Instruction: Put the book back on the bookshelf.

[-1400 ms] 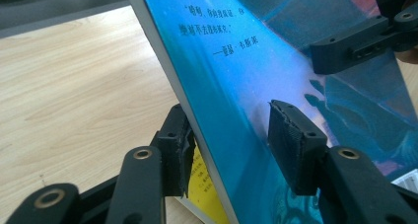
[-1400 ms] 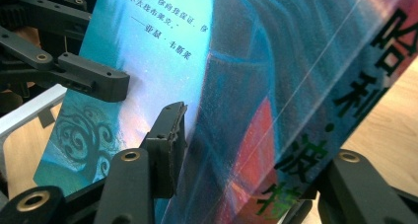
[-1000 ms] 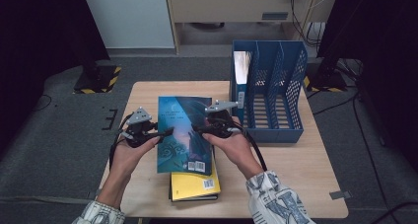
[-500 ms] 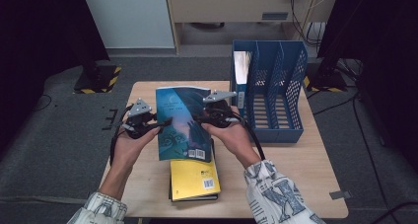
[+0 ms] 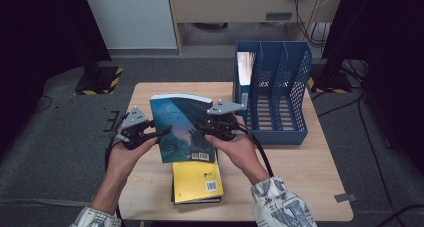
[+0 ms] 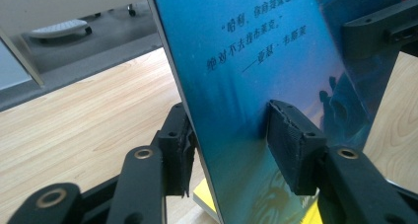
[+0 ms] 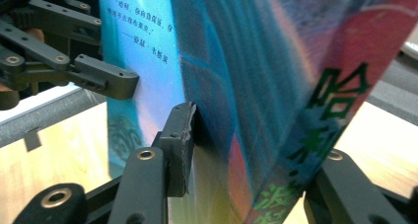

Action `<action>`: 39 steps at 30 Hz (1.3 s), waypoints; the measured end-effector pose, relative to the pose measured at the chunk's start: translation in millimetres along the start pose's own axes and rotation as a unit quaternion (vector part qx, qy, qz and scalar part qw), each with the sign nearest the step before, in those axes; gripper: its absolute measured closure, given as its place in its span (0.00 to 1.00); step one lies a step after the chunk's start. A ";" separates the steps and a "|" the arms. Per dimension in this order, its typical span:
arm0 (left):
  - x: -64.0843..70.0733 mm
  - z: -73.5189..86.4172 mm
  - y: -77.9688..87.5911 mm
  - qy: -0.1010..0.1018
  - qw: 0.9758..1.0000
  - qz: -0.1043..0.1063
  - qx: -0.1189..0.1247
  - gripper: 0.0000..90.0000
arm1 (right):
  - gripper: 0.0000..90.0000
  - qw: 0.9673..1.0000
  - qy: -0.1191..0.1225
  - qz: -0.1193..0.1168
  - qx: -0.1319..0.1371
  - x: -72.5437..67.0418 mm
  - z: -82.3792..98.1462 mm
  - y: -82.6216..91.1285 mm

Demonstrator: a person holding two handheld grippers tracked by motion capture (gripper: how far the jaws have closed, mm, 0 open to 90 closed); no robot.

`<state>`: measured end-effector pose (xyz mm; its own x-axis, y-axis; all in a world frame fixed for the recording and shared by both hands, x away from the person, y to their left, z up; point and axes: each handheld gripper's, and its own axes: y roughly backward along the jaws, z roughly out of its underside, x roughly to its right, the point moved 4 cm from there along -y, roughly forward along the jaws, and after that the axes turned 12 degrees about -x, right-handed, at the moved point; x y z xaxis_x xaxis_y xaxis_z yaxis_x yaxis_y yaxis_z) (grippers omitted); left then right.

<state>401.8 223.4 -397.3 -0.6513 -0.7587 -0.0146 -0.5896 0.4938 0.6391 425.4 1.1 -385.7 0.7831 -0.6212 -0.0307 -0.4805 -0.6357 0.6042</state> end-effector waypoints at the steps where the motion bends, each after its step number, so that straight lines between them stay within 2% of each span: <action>1: 1.3 0.9 1.1 -0.001 1.000 -0.001 0.002 0.59 | 0.65 1.000 0.002 0.000 0.005 -3.2 1.8 2.4; 7: 7.6 8.0 5.8 -0.002 1.000 -0.007 0.018 0.57 | 0.66 1.000 0.004 -0.010 0.025 -9.7 8.5 7.3; 18: 11.2 14.0 7.4 0.002 1.000 -0.019 0.022 0.51 | 0.67 0.999 0.017 -0.023 0.032 -17.5 13.3 12.9; 21: 12.0 18.4 7.1 0.005 1.000 -0.017 0.023 0.50 | 0.67 0.999 0.021 -0.027 0.034 -21.2 15.5 13.9; 28: 11.5 26.1 2.3 0.006 1.000 -0.012 0.014 0.48 | 0.67 0.999 0.026 -0.034 0.029 -23.8 20.5 11.4; 33: 12.5 30.5 -3.7 0.012 1.000 -0.008 0.013 0.42 | 0.71 0.998 0.029 -0.035 0.033 -23.3 21.6 10.8; 39: 16.1 35.3 -8.9 0.003 1.000 -0.009 -0.003 0.41 | 0.74 0.998 0.033 -0.035 0.041 -25.4 24.3 11.7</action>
<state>379.7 221.8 -430.4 -0.6370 -0.7706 -0.0217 -0.5986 0.4767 0.6438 390.4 -1.7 -397.1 0.8393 -0.5434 -0.0158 -0.4519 -0.7137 0.5352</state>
